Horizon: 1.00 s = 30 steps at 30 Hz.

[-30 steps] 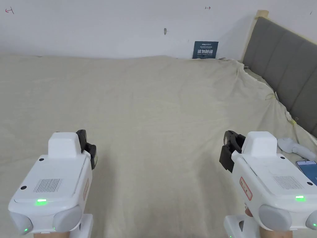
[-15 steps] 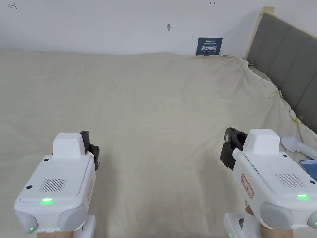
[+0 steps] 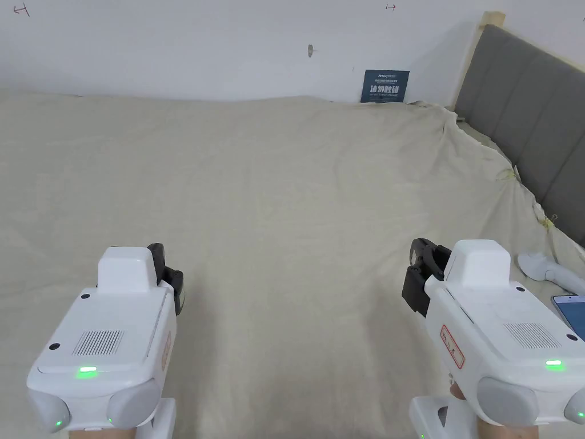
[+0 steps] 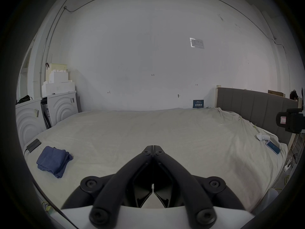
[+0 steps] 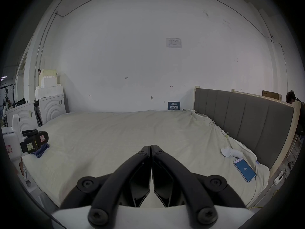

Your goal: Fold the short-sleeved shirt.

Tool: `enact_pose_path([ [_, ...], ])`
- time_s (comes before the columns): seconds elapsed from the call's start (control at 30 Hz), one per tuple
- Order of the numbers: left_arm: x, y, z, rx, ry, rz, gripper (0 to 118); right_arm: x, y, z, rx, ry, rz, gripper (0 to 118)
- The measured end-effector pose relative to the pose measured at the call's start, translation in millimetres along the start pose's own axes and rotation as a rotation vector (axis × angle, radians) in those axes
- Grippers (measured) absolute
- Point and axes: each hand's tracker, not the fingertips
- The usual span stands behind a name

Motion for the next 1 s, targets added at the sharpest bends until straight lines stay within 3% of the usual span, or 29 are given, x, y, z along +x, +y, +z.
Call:
enact_pose_path([
  [1.0,0.2,-4.2,2.3,-0.004,0.0,0.002,0,-3.1,1.8,4.4,-0.004,0.011,0.012,0],
])
